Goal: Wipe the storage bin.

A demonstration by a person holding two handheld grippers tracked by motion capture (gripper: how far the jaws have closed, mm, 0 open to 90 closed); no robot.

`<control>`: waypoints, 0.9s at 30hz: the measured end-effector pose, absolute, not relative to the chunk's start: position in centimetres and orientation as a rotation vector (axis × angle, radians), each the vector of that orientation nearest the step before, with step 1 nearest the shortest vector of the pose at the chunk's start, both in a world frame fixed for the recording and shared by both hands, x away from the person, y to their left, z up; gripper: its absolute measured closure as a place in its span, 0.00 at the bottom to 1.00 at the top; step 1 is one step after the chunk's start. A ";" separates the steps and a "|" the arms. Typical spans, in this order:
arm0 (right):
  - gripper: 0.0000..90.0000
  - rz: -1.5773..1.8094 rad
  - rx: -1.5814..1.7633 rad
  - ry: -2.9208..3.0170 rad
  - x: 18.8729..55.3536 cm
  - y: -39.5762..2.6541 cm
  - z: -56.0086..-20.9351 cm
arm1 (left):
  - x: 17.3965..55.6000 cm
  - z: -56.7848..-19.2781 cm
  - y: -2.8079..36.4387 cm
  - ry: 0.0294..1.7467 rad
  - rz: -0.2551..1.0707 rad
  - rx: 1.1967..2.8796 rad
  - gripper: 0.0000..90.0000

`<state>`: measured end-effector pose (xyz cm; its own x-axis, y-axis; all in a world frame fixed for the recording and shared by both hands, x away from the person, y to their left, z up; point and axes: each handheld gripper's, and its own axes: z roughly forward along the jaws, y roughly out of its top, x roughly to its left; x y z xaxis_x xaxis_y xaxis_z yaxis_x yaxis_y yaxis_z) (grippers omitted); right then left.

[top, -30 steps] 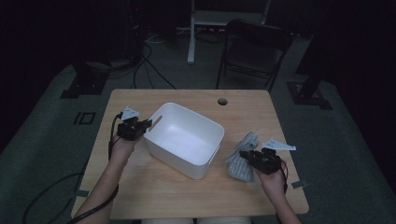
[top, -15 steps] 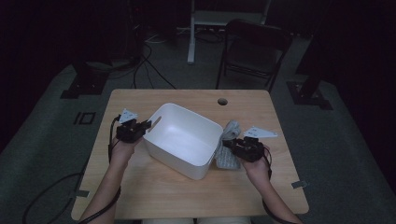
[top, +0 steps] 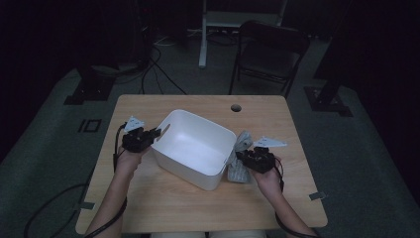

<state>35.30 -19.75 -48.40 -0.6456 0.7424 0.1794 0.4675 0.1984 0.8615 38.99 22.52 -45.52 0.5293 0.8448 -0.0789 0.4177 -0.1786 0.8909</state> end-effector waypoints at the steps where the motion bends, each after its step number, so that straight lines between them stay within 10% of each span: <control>1: 0.81 1.412 1.153 2.207 35.5 -19.7 -48.7 | 39.0 -45.5 22.5 1.054 0.553 1.795 0.94; 27: 0.81 1.329 1.132 2.238 35.7 -19.4 -50.0 | 38.3 -45.6 21.9 1.065 0.585 1.794 0.94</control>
